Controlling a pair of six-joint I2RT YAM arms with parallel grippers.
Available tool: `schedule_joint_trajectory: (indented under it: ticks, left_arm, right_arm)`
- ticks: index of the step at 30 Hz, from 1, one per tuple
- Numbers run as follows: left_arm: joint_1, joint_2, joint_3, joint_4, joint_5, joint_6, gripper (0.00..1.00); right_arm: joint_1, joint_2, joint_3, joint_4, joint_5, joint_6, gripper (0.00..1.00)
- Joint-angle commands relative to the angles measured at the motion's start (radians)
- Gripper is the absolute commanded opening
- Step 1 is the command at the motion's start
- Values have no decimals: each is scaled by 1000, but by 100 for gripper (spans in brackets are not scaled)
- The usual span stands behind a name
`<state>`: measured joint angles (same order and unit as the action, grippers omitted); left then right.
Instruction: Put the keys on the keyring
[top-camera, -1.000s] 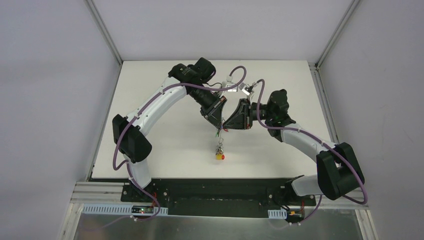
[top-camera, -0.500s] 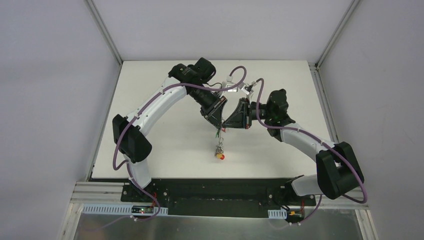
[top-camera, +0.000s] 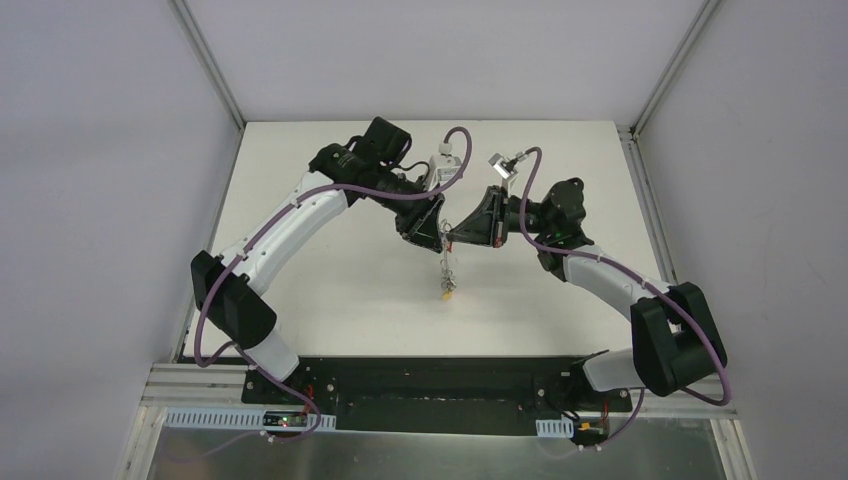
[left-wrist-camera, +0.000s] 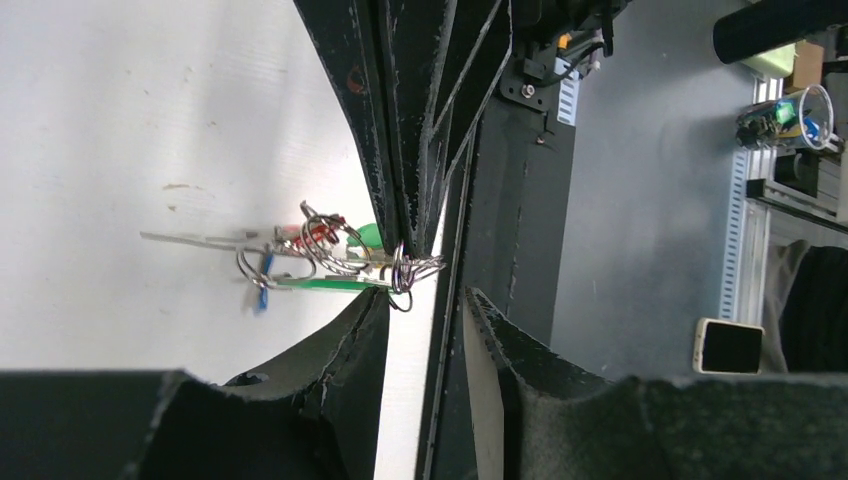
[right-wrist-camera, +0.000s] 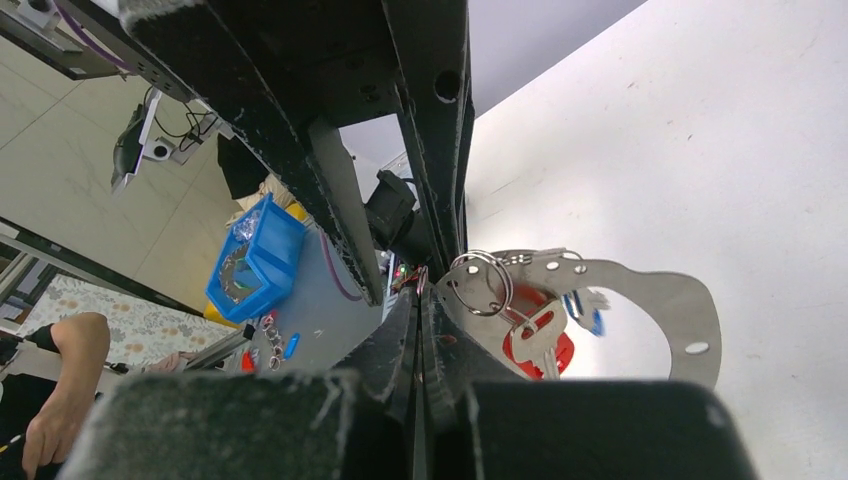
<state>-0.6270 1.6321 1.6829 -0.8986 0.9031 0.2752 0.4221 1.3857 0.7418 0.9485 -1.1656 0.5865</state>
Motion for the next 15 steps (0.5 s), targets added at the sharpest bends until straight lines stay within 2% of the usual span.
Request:
schedule_joint_trajectory:
  ticks: [1,6,15]
  left_arm:
    - [6,-42,-30,104,6,19,34]
    - [6,-35,-34,98,5,38,30]
    - [6,-45,-65,96,3,50,18]
  right_arm:
    - [-10,-1,13,96,14,32,0]
    - [-10,1,14,96,12,34,0]
    - [-20,-2,9,97,30,39,0]
